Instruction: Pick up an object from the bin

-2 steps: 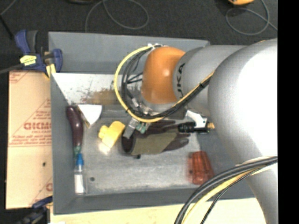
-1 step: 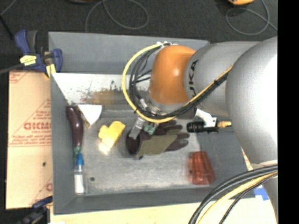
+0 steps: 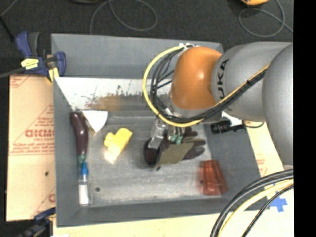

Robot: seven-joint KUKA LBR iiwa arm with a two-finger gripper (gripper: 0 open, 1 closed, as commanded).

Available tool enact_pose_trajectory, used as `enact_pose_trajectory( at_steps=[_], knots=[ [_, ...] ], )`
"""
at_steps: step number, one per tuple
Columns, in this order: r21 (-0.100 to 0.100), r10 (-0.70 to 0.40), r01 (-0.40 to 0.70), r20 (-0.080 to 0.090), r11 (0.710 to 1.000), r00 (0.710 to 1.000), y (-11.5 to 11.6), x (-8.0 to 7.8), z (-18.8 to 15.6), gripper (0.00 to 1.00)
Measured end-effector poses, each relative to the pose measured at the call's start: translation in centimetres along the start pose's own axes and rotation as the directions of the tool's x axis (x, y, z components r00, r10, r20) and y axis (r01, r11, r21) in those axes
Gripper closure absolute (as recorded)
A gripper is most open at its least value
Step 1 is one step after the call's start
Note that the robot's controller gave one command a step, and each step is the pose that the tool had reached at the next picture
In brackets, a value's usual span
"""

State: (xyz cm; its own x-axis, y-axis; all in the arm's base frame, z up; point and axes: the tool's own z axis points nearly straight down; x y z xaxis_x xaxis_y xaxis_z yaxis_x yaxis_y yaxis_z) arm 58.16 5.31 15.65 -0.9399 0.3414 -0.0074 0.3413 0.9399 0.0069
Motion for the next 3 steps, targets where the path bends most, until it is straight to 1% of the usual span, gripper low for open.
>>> enact_pose_trajectory(
  at_steps=[1, 2, 3],
  knots=[
    [-0.001, -0.125, 0.125, 0.006, 0.992, 0.992, -4.2, -0.4, 0.7, 1.00],
    [0.002, 0.052, -0.052, 0.009, 0.999, 0.999, -2.8, -1.4, 3.6, 1.00],
    [0.000, -0.201, 0.201, 0.009, 0.980, 0.980, -8.6, 4.4, 8.0, 0.00]
  ],
)
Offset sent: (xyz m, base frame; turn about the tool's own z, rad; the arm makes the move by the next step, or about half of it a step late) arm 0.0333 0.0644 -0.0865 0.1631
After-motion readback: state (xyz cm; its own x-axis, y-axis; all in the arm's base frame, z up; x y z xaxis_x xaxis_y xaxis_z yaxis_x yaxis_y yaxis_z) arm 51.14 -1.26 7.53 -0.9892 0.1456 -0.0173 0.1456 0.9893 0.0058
